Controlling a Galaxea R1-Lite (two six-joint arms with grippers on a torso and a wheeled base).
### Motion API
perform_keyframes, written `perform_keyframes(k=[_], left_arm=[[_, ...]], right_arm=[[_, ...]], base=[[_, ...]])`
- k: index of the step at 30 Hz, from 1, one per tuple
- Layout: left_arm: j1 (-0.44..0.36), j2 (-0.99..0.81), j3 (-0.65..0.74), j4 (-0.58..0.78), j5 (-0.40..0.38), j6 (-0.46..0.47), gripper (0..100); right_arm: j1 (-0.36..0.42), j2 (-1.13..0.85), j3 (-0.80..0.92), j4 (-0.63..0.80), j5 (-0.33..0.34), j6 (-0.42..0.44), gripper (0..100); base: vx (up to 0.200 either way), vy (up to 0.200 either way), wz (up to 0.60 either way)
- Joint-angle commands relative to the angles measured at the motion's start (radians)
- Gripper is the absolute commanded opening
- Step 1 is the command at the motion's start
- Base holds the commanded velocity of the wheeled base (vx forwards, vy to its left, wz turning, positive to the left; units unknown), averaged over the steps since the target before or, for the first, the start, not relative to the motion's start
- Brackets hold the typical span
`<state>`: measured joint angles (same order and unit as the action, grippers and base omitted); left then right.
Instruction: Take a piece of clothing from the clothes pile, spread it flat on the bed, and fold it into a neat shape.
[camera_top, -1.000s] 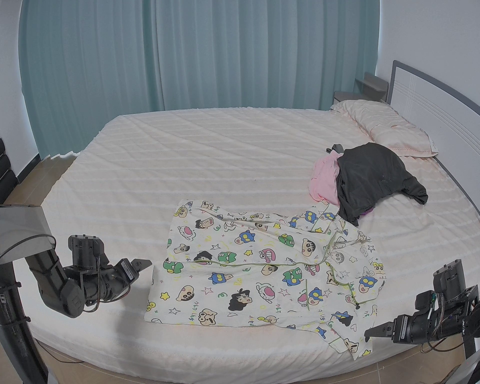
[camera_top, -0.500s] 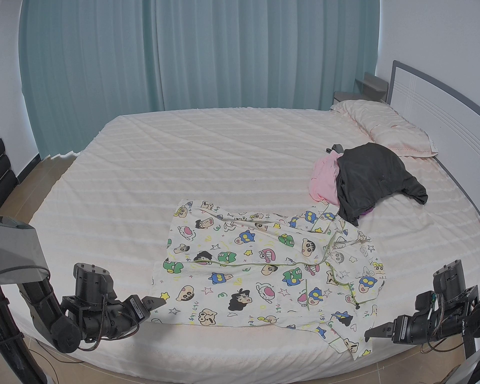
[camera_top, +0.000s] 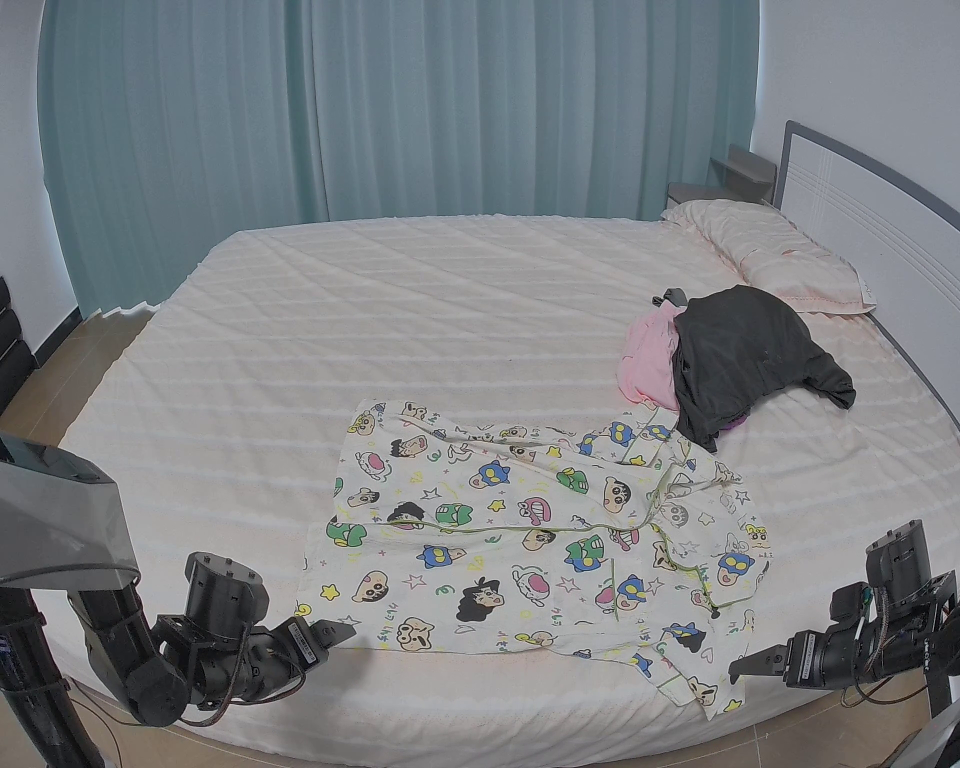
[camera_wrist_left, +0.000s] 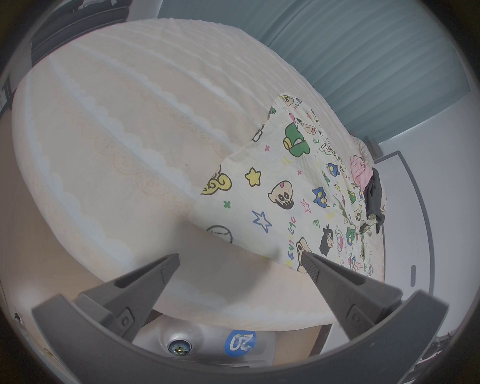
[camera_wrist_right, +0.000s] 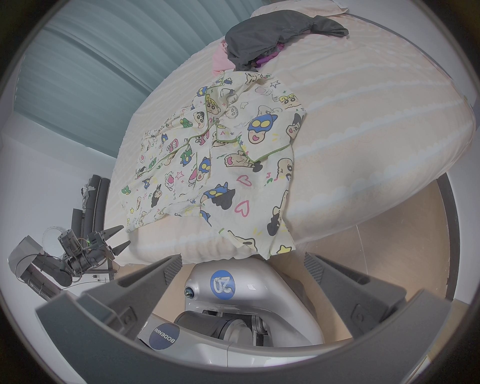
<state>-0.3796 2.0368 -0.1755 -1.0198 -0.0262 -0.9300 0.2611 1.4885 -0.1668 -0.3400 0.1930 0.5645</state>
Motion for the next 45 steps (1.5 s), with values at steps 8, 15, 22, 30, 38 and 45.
perform_keyframes(k=[8,15,22,30,38,45], left_arm=[[-0.064,0.011,0.010,-0.006,0.066,-0.009,100],[-0.039,0.022,-0.024,-0.008,0.069,-0.039,100],[0.005,0.071,-0.150,-0.006,0.078,-0.116,100],[0.010,0.138,-0.234,0.006,0.104,-0.118,100],[0.022,0.172,-0.305,0.079,0.157,-0.109,0],[0.057,0.157,-0.308,0.093,0.195,-0.112,0]], right_arm=[[0.000,0.013,0.001,-0.001,0.000,0.000,100],[0.000,0.006,0.000,-0.001,0.000,0.000,100],[0.001,0.004,-0.003,-0.002,0.000,0.000,100],[0.000,0.004,-0.005,-0.007,0.000,0.000,100],[-0.008,0.009,-0.003,-0.051,-0.001,0.000,100],[-0.037,0.081,-0.053,-0.059,-0.003,-0.003,100]], base=[[-0.100,0.000,0.00],[-0.057,0.000,0.00],[0.000,0.000,0.00],[0.000,0.000,0.00],[0.000,0.000,0.00],[0.000,0.000,0.00]])
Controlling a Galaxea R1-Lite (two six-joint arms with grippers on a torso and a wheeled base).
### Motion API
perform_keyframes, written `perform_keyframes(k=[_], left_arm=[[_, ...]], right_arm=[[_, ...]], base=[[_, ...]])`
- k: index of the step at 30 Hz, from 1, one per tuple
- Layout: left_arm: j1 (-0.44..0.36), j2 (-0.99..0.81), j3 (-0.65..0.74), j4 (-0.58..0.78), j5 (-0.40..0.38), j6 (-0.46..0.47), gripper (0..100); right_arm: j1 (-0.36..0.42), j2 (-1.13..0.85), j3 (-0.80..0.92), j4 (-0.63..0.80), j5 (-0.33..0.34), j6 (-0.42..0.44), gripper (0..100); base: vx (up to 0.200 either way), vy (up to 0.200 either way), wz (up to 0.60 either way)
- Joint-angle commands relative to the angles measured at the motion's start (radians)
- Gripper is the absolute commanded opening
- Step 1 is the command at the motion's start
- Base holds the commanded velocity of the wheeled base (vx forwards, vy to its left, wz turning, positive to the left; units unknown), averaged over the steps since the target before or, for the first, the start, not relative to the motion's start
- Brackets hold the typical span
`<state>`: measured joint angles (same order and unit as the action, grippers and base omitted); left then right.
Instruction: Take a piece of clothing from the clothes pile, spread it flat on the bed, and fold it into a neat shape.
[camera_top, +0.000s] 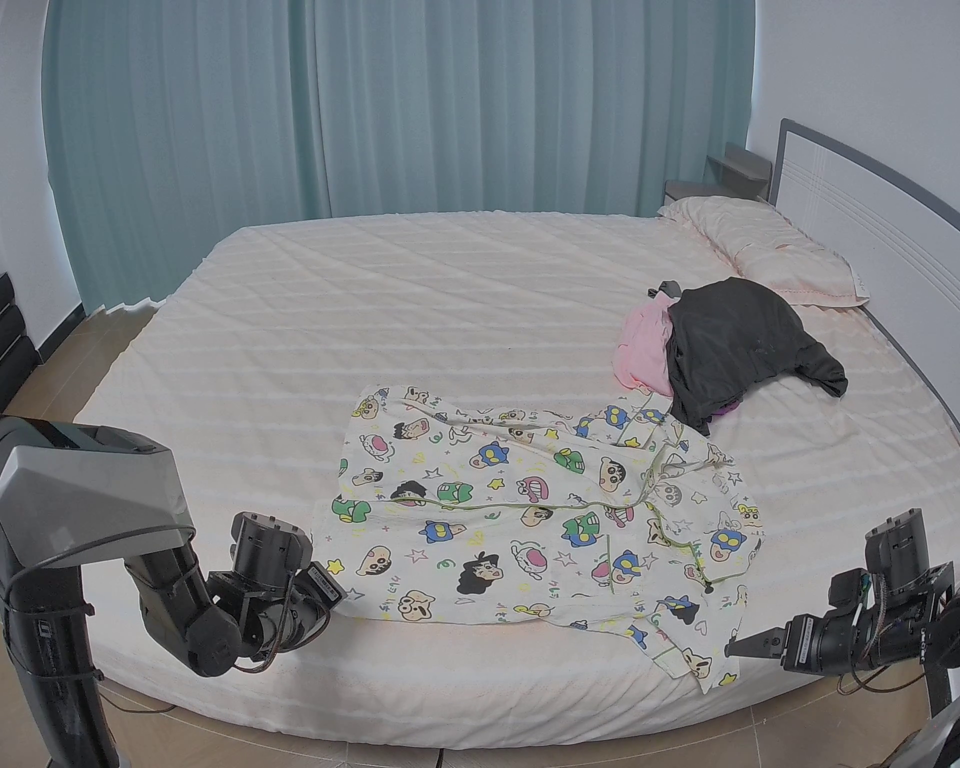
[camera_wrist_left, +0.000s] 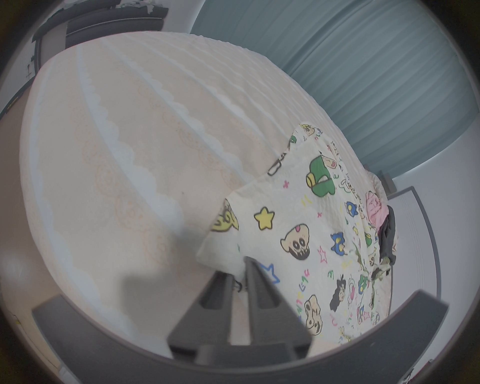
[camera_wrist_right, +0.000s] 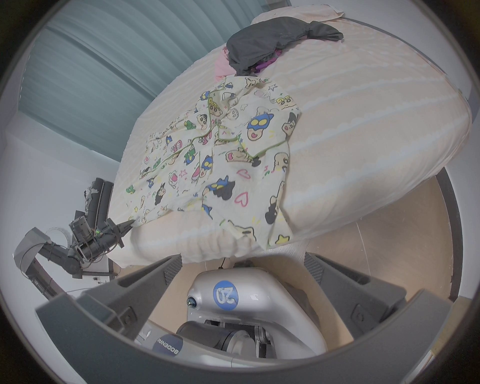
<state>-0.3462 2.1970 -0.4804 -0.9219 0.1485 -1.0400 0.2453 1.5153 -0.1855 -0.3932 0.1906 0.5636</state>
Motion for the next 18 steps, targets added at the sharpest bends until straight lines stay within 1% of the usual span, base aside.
perform_keyframes(k=[1,5,9,12,15,16,18], left_arm=[[0.032,-0.008,-0.001,-0.006,0.028,-0.002,0],[0.061,-0.048,0.008,-0.006,0.039,0.000,0],[0.107,-0.106,0.006,-0.008,0.039,0.001,0],[0.108,-0.114,0.013,-0.006,0.036,0.011,0],[0.108,-0.108,0.011,-0.006,0.036,0.015,0],[0.108,-0.108,0.011,-0.006,0.036,0.015,0],[0.111,-0.114,0.013,-0.006,0.034,0.015,0]], right_arm=[[-0.024,0.072,-0.046,-0.006,0.000,-0.002,100],[-0.024,0.167,-0.106,-0.018,-0.011,-0.007,100],[-0.024,0.302,-0.196,-0.019,-0.043,-0.013,100],[-0.018,0.381,-0.238,-0.021,-0.068,-0.018,100],[-0.015,0.465,-0.281,-0.039,-0.071,-0.018,100],[-0.015,0.465,-0.281,-0.039,-0.071,-0.018,100],[-0.017,0.522,-0.304,-0.102,-0.069,-0.018,100]], base=[[0.000,0.000,0.00],[0.000,0.000,0.00],[0.000,0.000,0.00],[0.000,0.000,0.00],[0.000,0.000,0.00],[0.000,0.000,0.00],[0.000,0.000,0.00]])
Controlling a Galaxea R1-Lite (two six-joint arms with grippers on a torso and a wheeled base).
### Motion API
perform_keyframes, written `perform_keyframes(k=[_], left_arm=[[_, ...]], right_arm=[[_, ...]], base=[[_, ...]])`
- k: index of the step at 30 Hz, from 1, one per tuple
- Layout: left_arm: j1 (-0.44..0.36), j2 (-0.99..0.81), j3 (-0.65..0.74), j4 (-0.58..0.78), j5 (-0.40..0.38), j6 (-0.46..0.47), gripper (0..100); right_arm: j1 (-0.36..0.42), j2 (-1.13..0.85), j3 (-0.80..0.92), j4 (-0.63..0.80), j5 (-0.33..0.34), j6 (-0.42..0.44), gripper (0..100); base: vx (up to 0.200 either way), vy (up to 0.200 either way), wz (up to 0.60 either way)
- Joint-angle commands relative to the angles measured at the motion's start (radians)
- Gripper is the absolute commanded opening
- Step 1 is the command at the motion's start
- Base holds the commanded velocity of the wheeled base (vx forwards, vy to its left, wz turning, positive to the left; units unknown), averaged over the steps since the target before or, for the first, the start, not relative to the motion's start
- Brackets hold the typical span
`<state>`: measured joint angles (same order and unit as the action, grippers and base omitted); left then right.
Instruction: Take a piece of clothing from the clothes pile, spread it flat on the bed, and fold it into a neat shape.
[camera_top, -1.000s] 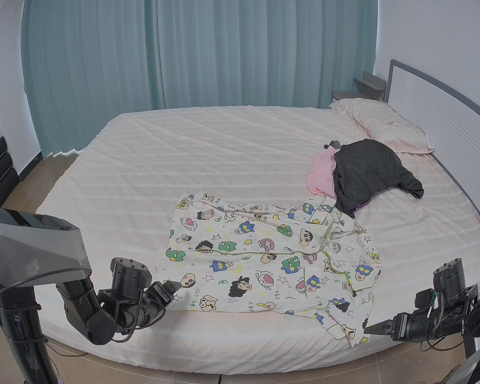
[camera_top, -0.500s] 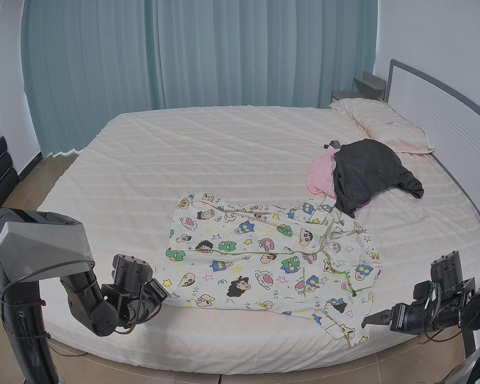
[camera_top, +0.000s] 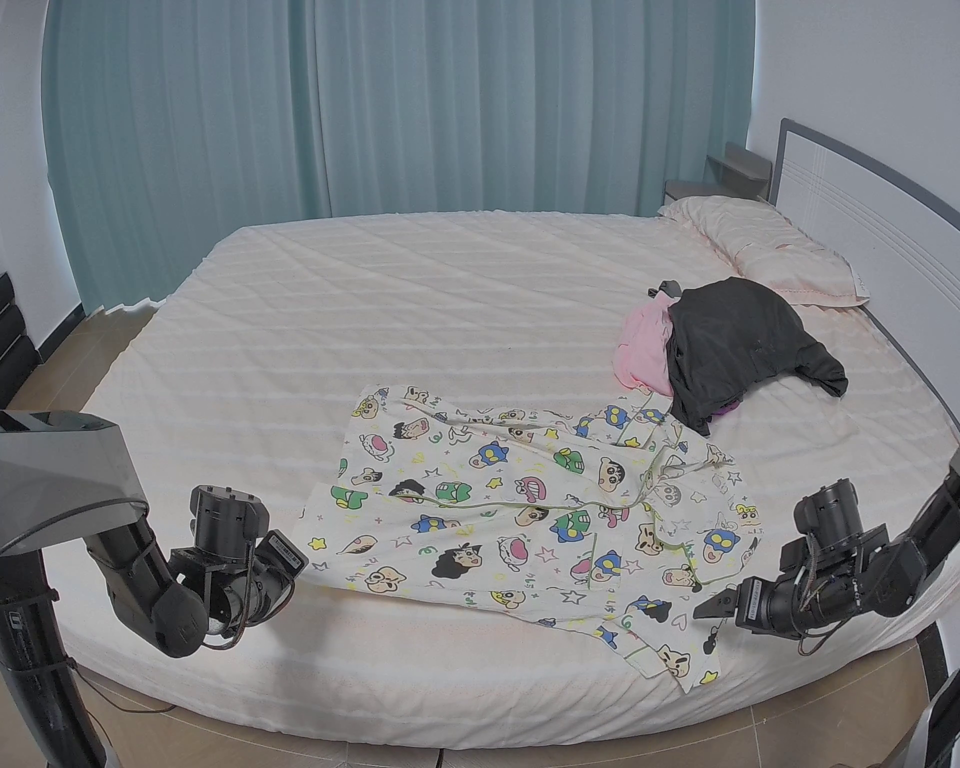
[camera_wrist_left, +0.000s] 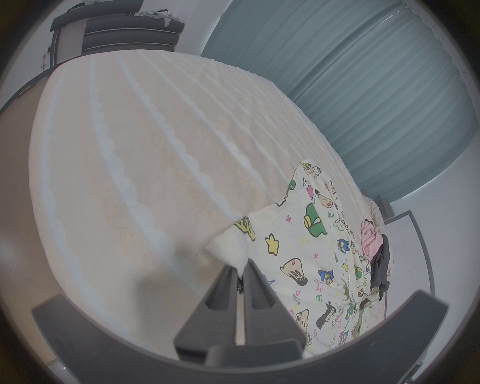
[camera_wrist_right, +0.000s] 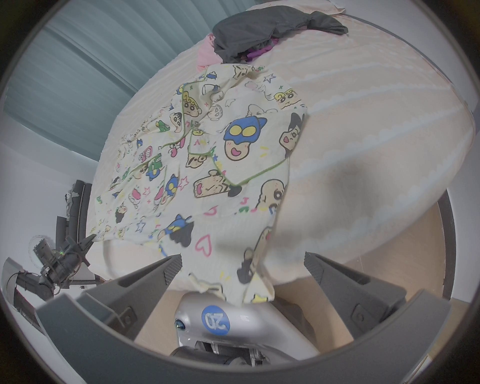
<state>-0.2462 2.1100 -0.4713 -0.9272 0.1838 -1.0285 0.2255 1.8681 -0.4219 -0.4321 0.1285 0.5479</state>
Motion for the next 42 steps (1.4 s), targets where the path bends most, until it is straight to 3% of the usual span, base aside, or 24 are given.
perform_keyframes(k=[1,8,9,15,26,37,38,42], left_arm=[[0.011,-0.027,0.003,-0.001,-0.001,0.004,0],[0.005,-0.027,0.016,-0.002,-0.003,0.004,0],[0.005,-0.027,0.019,-0.002,-0.003,0.004,0],[0.005,-0.027,0.020,-0.002,-0.004,0.004,0],[0.004,-0.019,0.020,-0.002,-0.004,0.004,0],[0.001,-0.018,0.020,-0.004,-0.006,0.008,0],[0.001,-0.018,0.019,-0.004,-0.007,0.008,0],[0.001,-0.016,0.017,-0.004,-0.012,0.008,0]], right_arm=[[0.003,0.175,-0.067,-0.074,-0.007,-0.002,100],[0.001,0.253,-0.095,-0.189,-0.009,0.000,100],[0.001,0.261,-0.100,-0.189,-0.009,0.000,0],[-0.008,0.275,-0.130,-0.192,-0.010,0.006,0],[-0.094,0.175,-0.209,-0.188,-0.018,0.003,0],[-0.127,0.289,-0.374,-0.175,0.022,-0.023,0],[-0.129,0.307,-0.394,-0.174,0.022,-0.026,100],[-0.127,0.347,-0.405,-0.185,0.023,-0.032,100]], base=[[0.000,0.000,0.00],[0.000,0.000,0.00],[0.000,0.000,0.00],[0.000,0.000,0.00],[0.000,0.000,0.00],[0.000,0.000,0.00],[0.000,0.000,0.00],[0.000,0.000,0.00]])
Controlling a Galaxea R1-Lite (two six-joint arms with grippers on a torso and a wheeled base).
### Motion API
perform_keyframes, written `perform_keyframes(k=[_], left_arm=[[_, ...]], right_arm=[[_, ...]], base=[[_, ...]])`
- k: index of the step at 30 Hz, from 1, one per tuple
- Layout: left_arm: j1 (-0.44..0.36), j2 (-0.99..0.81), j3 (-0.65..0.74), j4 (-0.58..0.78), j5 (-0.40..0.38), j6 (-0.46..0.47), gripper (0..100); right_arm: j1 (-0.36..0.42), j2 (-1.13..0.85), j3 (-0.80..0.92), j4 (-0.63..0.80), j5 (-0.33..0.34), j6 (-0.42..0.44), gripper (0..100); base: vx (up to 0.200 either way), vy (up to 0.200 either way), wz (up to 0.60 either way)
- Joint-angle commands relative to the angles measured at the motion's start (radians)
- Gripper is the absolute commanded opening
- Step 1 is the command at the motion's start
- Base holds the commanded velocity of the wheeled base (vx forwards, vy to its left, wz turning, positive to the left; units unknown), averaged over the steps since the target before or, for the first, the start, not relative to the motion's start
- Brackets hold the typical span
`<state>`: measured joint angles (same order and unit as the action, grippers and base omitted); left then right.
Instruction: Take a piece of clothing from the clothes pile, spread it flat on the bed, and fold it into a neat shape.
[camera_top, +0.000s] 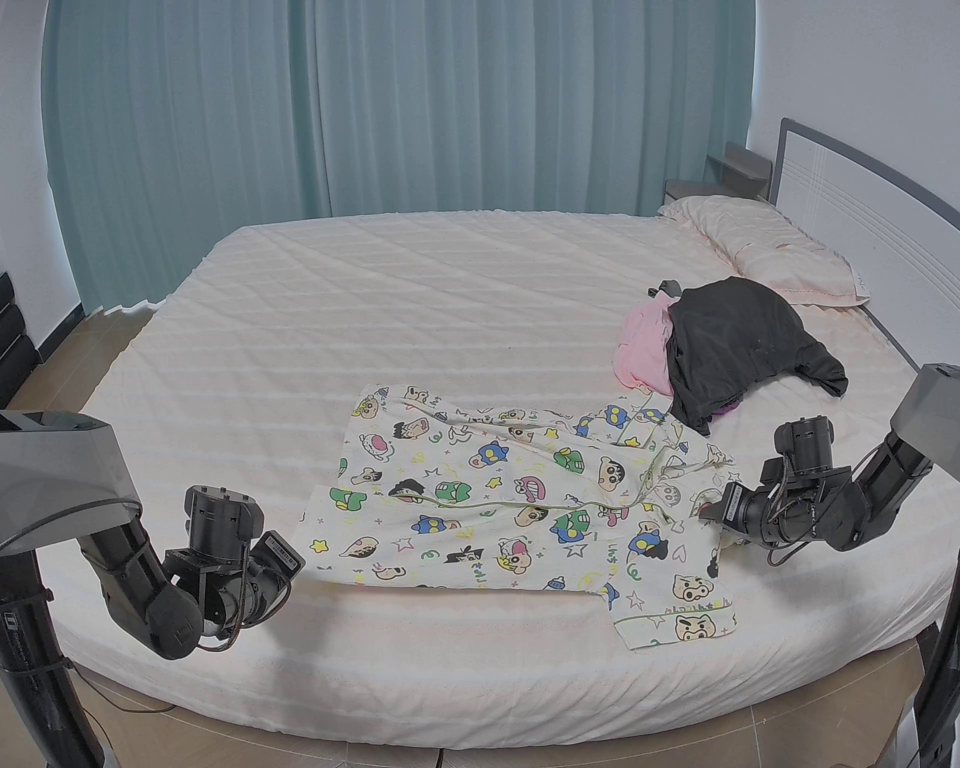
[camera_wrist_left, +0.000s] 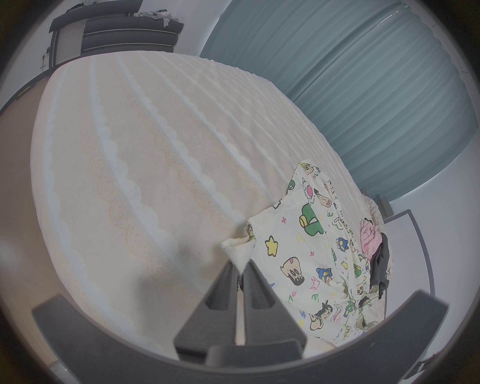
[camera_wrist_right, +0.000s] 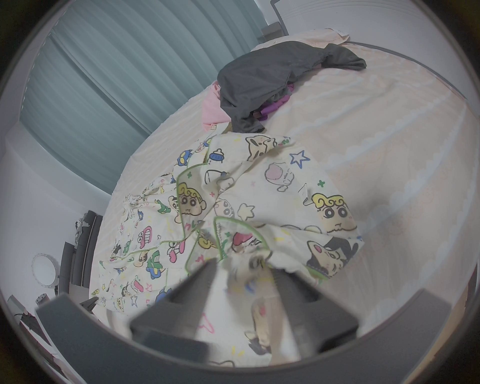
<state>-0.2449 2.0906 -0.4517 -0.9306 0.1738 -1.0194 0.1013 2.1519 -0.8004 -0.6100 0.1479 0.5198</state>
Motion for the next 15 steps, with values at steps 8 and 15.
perform_keyframes(k=[8,15], left_arm=[[-0.001,0.011,-0.001,-0.013,-0.002,-0.001,0],[-0.005,0.011,0.001,-0.014,-0.002,-0.001,0]], right_arm=[[-0.048,-0.070,0.090,-0.008,0.038,-0.035,100],[-0.068,-0.188,0.305,-0.031,0.141,-0.211,100]], base=[[0.000,0.000,0.00],[0.000,0.000,0.00]])
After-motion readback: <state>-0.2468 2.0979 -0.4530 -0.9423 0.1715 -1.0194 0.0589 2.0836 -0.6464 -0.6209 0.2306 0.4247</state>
